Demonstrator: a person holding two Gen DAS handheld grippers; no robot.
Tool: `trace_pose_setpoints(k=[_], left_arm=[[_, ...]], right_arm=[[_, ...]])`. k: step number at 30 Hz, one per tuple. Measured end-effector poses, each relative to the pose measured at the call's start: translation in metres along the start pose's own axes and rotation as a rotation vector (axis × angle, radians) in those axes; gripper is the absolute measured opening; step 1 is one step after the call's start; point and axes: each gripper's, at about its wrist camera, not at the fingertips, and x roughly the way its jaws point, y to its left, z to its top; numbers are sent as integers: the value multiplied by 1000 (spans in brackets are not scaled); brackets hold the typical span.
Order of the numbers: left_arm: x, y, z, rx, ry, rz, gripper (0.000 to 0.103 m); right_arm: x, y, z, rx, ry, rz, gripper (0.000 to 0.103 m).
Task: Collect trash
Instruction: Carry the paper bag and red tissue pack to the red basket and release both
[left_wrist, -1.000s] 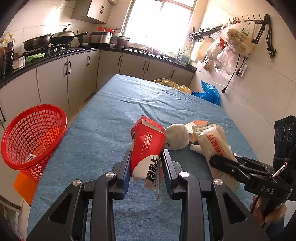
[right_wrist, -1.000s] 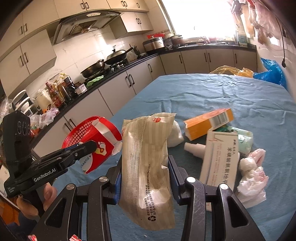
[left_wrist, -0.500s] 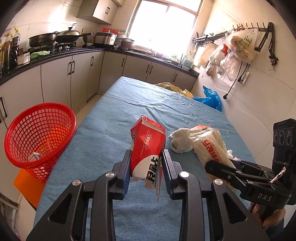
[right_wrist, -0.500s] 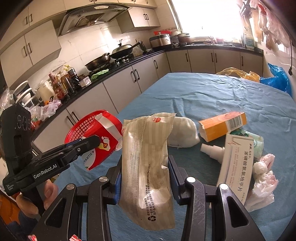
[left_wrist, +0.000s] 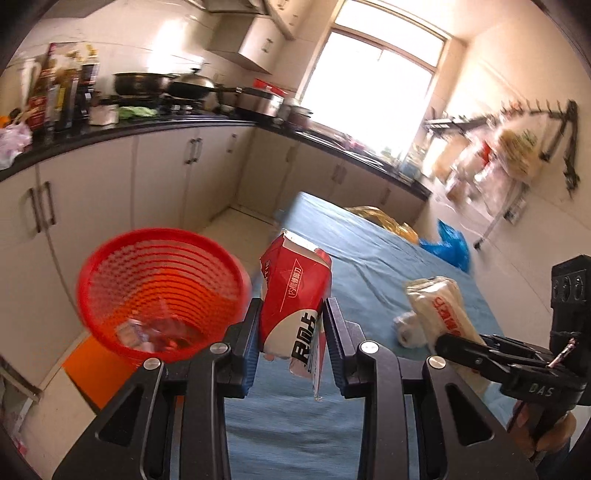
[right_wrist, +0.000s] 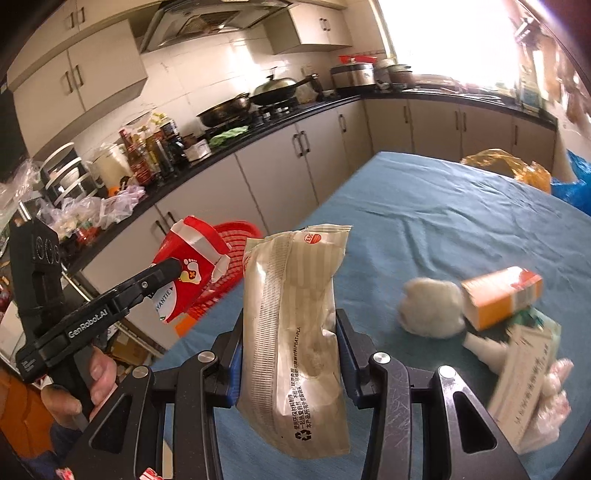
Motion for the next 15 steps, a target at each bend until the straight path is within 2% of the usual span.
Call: trace_pose_setpoints(k=[6, 15], left_arm=[[-11, 45, 14, -65, -40, 59, 32], [0, 90, 25, -118, -34, 122, 32]], right_arm=[[34, 29, 27, -31, 38, 28, 46], [94, 67, 62, -50, 94, 86, 47]])
